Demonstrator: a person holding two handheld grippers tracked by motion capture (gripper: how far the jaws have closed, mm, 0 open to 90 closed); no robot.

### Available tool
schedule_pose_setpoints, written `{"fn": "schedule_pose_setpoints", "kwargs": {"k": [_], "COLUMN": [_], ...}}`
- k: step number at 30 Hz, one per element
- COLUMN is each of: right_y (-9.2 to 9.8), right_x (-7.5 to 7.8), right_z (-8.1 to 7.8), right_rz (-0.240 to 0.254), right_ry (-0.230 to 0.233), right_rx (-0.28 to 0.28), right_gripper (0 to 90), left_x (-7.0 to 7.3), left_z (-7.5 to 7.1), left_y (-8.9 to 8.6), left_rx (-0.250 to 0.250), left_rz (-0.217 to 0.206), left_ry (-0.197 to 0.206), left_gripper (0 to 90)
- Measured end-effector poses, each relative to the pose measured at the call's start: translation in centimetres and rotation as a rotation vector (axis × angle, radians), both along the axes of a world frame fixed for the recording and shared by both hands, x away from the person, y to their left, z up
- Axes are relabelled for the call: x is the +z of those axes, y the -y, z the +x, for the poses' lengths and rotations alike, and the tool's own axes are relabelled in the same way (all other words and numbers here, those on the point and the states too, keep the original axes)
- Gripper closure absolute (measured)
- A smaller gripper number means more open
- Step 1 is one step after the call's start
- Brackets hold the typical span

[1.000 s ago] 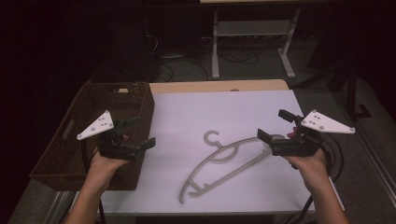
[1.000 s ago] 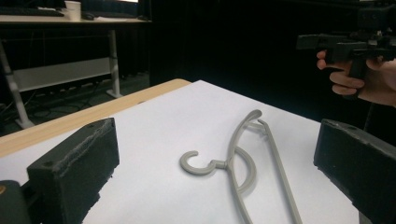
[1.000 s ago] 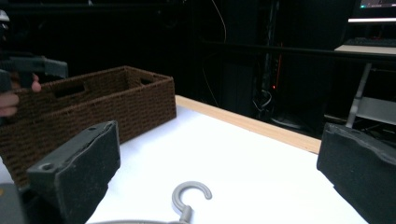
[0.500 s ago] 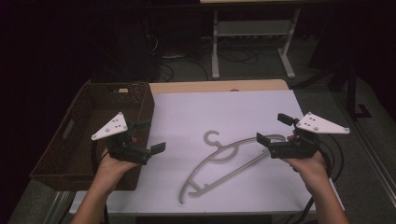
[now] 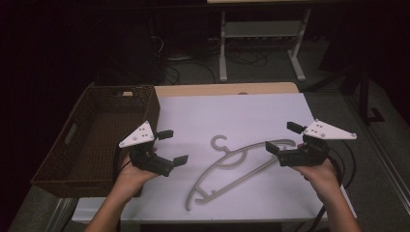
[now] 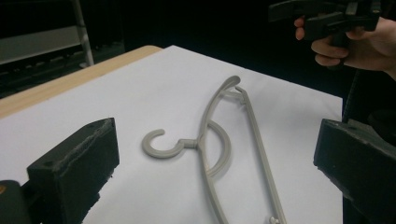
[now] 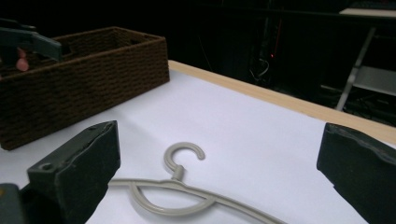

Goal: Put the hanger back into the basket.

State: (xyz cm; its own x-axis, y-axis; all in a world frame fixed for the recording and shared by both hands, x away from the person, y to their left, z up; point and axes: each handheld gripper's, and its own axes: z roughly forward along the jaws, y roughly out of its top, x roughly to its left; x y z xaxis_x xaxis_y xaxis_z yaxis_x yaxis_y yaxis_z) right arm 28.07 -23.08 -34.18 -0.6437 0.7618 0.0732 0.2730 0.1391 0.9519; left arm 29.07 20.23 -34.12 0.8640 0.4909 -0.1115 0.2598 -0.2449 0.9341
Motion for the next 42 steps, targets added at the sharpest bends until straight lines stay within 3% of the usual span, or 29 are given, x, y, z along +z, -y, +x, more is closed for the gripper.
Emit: {"fn": "schedule_pose_setpoints", "kwargs": {"k": [5, 10, 11, 17, 19, 20, 25, 27, 28, 29, 33, 34, 36, 37, 42], "right_y": [0.3, 0.9, 1.0, 1.0, 1.1, 1.1, 1.4, 1.6, 1.7, 1.7, 1.9, 2.0, 2.1, 2.1, 2.2], "right_x": [-0.7, -1.6, -1.9, -2.8, -3.3, -3.3, -4.2, -4.5, -4.9, -4.9, -5.4, -5.7, -5.9, -6.4, -7.3], "right_z": [0.7, 1.9, 2.3, 3.5, 4.1, 4.1, 5.3, 5.9, 6.4, 6.4, 7.1, 7.4, 7.6, 7.8, 8.1], "right_rz": [-0.026, -0.064, -0.093, -0.145, -0.176, -0.176, -0.219, -0.237, -0.260, -0.260, -0.291, -0.300, -0.327, -0.353, -0.393], "right_ry": [-0.029, -0.089, -0.109, -0.172, -0.192, -0.192, -0.244, -0.268, -0.286, -0.286, -0.334, -0.366, -0.361, -0.396, -0.446], "right_rx": [-0.026, -0.048, -0.052, -0.113, -0.134, -0.134, -0.153, -0.153, -0.142, -0.142, -0.127, -0.118, -0.105, -0.104, -0.111], "right_gripper": [0.4, 12.7, 16.3, 24.0, 32.4, 32.4, 53.7, 62.9, 73.1, 73.1, 88.9, 89.3, 89.3, 89.3, 89.3], "left_x": [-0.9, -1.9, -2.2, -3.3, -3.6, -3.8, -4.1, -4.1, -4.1, -4.1, -4.2, -4.2, -4.3, -4.3, -4.4], "left_z": [0.2, 0.5, 0.6, 0.8, 0.8, 0.8, 0.7, 0.7, 0.7, 0.7, 0.7, 0.7, 0.7, 0.6, 0.6], "left_y": [0.7, 1.1, 1.2, 1.6, 1.7, 1.7, 1.8, 1.8, 1.7, 1.7, 1.7, 1.7, 1.7, 1.7, 1.8], "left_rx": [-0.008, -0.017, -0.018, -0.032, -0.034, -0.035, -0.045, -0.047, -0.046, -0.046, -0.046, -0.047, -0.046, -0.047, -0.055], "left_rz": [-0.005, 0.001, -0.001, -0.004, -0.002, -0.002, -0.008, -0.008, -0.011, -0.011, -0.006, -0.005, -0.005, -0.004, 0.003], "left_ry": [-0.006, -0.015, -0.020, -0.030, -0.033, -0.037, -0.043, -0.043, -0.041, -0.041, -0.042, -0.045, -0.047, -0.049, -0.048], "left_gripper": [0.0, 0.0, 0.0, 0.0, 0.0, 0.0, 0.0, 0.0, 0.0, 0.0, 0.0, 0.0, 0.0, 0.0, 0.0]}}
